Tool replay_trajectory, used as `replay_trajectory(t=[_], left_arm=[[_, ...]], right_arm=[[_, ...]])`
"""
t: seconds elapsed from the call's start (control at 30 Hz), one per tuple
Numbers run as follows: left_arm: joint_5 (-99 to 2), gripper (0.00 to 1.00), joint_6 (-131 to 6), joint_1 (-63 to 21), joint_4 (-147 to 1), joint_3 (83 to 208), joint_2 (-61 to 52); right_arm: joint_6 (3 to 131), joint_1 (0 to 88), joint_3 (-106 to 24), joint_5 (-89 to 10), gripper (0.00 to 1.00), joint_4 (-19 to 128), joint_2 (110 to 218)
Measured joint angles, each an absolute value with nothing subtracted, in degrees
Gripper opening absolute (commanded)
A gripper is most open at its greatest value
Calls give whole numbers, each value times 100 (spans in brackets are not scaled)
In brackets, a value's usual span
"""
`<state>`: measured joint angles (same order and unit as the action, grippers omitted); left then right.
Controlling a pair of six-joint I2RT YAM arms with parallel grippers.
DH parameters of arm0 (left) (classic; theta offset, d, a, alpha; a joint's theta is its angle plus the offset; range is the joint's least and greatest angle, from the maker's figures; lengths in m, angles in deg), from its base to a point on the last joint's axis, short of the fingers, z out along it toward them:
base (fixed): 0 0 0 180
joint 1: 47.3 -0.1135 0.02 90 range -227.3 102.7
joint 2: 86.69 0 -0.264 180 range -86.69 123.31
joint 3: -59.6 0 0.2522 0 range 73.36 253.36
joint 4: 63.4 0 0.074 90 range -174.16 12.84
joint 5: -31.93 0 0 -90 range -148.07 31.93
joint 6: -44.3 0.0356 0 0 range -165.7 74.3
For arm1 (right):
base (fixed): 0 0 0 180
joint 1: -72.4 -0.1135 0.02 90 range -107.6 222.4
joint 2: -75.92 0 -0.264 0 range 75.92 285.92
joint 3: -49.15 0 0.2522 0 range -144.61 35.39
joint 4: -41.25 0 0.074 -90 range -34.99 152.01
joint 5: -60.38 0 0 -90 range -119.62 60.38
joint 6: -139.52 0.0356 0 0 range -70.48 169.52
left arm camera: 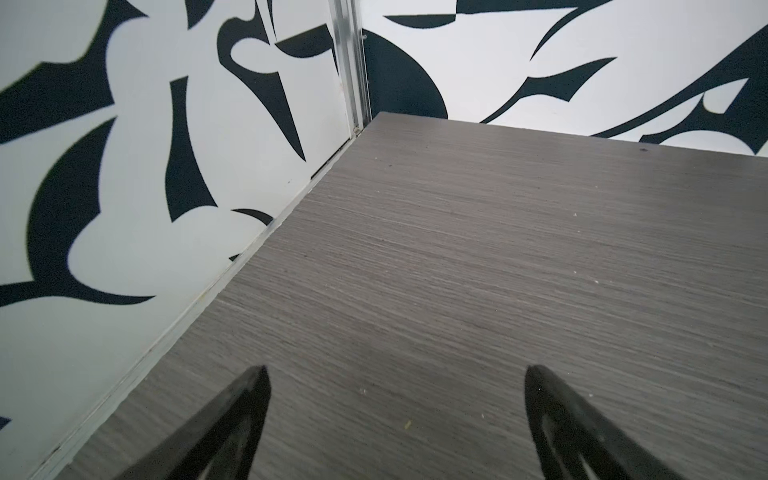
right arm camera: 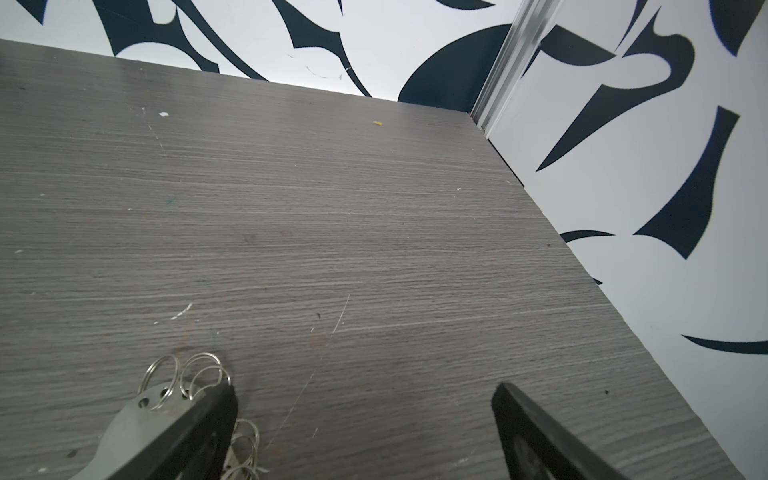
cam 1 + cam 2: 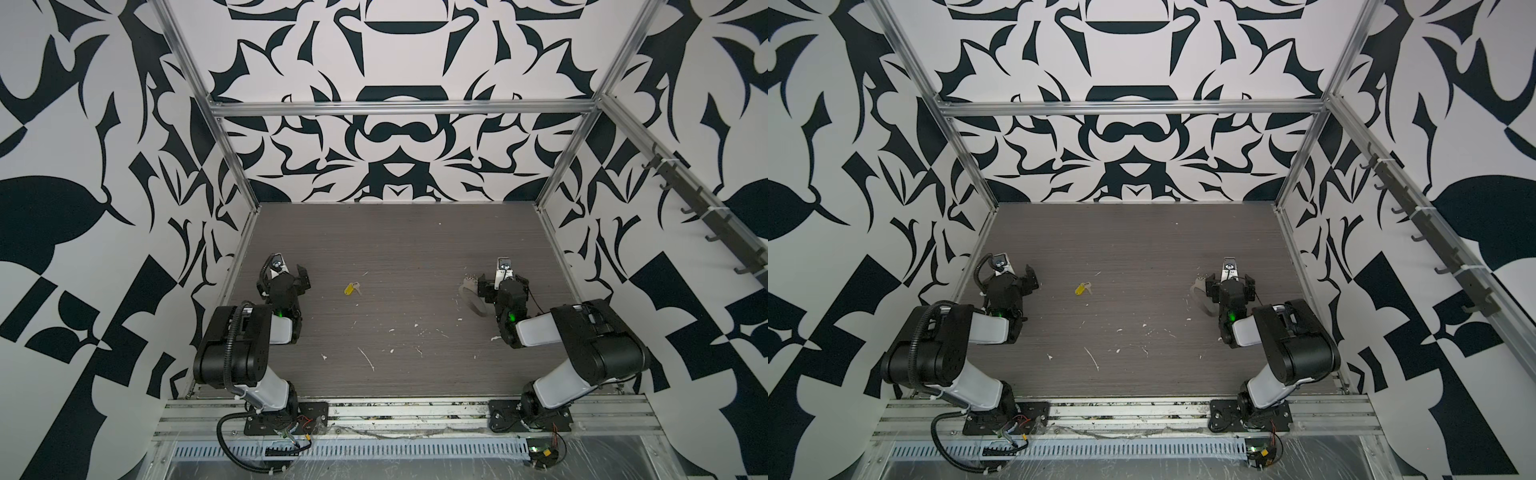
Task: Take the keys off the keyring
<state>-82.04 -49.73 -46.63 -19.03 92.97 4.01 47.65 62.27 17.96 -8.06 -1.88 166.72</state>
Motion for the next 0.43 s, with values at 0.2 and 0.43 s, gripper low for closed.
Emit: replay_trajectory(t=[0.2, 0.43], left_arm=[[-8158, 99, -5026, -4663, -1956, 9297, 401], [-8136, 99, -5039, -4663, -1956, 9297, 401]], right_arm=[[4765, 6229, 1796, -806, 100, -188, 16672], [4789, 6360, 1770, -1073, 100, -120, 16672]])
